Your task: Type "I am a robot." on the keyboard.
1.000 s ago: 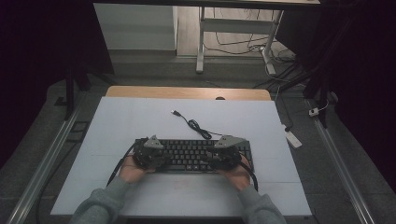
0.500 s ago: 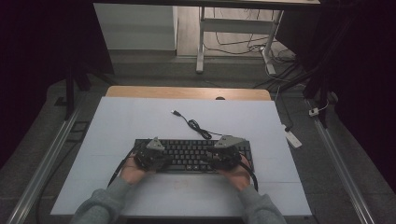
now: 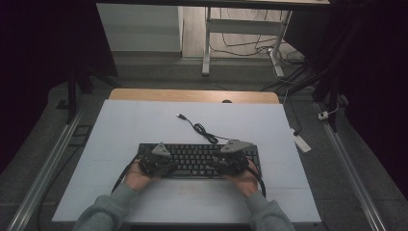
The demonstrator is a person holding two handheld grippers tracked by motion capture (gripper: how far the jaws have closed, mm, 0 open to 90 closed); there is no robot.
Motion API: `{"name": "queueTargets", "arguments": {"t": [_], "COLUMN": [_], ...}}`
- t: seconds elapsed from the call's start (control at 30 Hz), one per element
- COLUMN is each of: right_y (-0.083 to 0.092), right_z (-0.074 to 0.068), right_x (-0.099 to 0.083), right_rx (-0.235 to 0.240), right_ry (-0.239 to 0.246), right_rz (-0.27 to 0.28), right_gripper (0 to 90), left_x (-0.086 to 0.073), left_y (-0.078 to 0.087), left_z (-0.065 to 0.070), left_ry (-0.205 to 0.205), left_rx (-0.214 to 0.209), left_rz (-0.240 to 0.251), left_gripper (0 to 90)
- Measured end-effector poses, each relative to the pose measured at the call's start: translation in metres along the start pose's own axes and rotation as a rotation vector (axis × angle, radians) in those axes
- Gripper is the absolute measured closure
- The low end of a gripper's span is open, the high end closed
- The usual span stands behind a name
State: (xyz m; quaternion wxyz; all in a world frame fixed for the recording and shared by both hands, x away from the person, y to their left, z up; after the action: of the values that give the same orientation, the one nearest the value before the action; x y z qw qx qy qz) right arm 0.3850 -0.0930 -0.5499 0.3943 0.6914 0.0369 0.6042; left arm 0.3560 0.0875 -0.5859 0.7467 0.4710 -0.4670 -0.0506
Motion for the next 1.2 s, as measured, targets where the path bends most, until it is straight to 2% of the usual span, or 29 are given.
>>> {"name": "queueTargets", "arguments": {"t": [0.07,0.23,0.37,0.47,0.6,0.8,1.2], "right_y": [0.0,0.0,-0.001,-0.001,-0.001,0.0,0.0], "right_z": [0.0,0.0,0.0,-0.001,0.0,0.0,-0.001], "right_x": [0.0,0.0,0.0,0.0,0.0,0.001,0.002], "right_rx": [0.0,-0.001,0.002,0.001,0.001,0.0,-0.003], "right_ry": [0.001,0.001,0.001,0.001,0.001,0.004,0.006], "right_rz": [-0.002,-0.002,-0.002,0.002,0.003,0.005,0.011], "right_gripper": [54.3,54.3,54.2,54.2,54.2,54.2,54.2], "left_x": [0.002,0.011,0.017,0.019,0.019,0.018,0.015], "left_y": [0.003,0.021,0.035,0.042,0.048,0.053,0.053], "left_z": [-0.001,-0.005,-0.009,-0.014,-0.019,-0.027,-0.031], "left_ry": [-0.005,0.019,0.051,0.077,0.106,0.137,0.148], "left_rx": [0.004,0.005,-0.002,0.009,0.019,0.046,0.055], "left_rz": [0.016,0.092,0.149,0.178,0.183,0.187,0.162], "left_gripper": [89.0,87.0,75.3,62.9,49.0,38.2,30.7]}}
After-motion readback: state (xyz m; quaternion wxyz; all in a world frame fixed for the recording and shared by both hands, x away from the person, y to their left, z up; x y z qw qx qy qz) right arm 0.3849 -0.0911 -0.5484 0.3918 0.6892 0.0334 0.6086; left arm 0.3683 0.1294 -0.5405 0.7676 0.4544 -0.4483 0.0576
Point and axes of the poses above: each handheld gripper's, and its own axes: y roughly backward along the jaws, x roughly out of its top, z roughly to its right, the point moved 9 cm from there along -y, roughly forward along the jaws, and after that the axes turned 3 degrees about y, right-handed, at the moved point
